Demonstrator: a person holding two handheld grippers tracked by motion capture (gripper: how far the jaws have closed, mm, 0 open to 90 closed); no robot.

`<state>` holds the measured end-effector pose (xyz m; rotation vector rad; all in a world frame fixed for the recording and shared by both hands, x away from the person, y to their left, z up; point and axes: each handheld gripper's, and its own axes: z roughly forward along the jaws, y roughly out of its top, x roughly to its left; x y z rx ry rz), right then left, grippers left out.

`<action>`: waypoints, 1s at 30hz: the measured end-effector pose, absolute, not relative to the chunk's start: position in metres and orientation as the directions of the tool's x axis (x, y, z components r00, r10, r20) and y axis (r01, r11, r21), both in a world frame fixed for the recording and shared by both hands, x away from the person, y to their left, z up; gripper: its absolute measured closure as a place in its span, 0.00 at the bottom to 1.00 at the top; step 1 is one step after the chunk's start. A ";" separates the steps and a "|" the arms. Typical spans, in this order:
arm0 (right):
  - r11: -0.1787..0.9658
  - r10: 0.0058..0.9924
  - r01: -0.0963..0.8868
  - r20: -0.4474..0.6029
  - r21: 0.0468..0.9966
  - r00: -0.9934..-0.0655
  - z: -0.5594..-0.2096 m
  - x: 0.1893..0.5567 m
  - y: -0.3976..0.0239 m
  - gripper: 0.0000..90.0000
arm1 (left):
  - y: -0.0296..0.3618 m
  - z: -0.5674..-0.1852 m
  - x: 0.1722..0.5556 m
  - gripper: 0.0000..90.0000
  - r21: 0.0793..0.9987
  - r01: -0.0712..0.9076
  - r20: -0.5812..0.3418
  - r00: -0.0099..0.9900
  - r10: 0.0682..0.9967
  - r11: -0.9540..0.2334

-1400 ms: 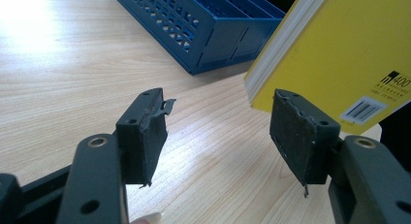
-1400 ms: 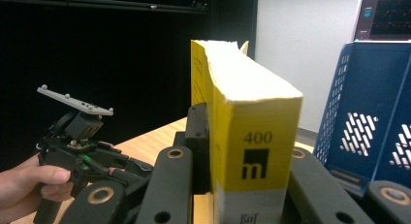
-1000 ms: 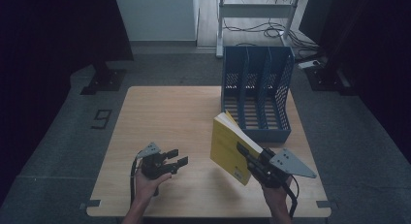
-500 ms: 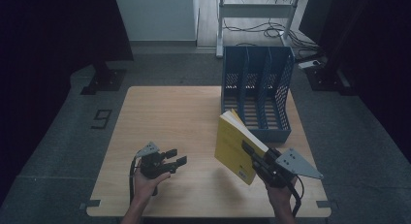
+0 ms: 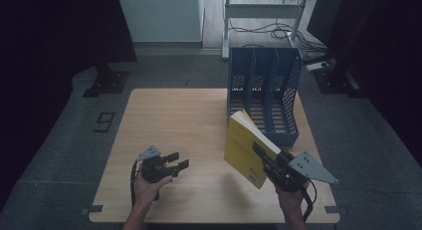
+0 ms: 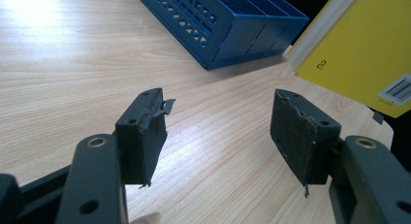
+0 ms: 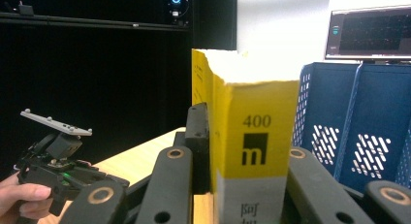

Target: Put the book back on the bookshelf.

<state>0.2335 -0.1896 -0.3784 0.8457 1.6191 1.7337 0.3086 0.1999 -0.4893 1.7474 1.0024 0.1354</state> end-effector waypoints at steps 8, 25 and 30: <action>-0.056 0.802 -0.012 0.038 0.998 -0.596 -0.367 0.242 -0.188 0.83 | 0.205 -0.490 0.310 0.41 0.825 0.561 -0.375 0.636 0.674 -0.071; -0.040 0.843 -0.014 0.026 0.999 -0.538 -0.342 0.263 -0.189 0.83 | 0.206 -0.491 0.309 0.41 0.820 0.566 -0.371 0.636 0.677 -0.083; -0.048 0.852 -0.016 0.033 0.999 -0.523 -0.338 0.267 -0.192 0.83 | 0.205 -0.491 0.309 0.41 0.821 0.564 -0.370 0.642 0.671 -0.088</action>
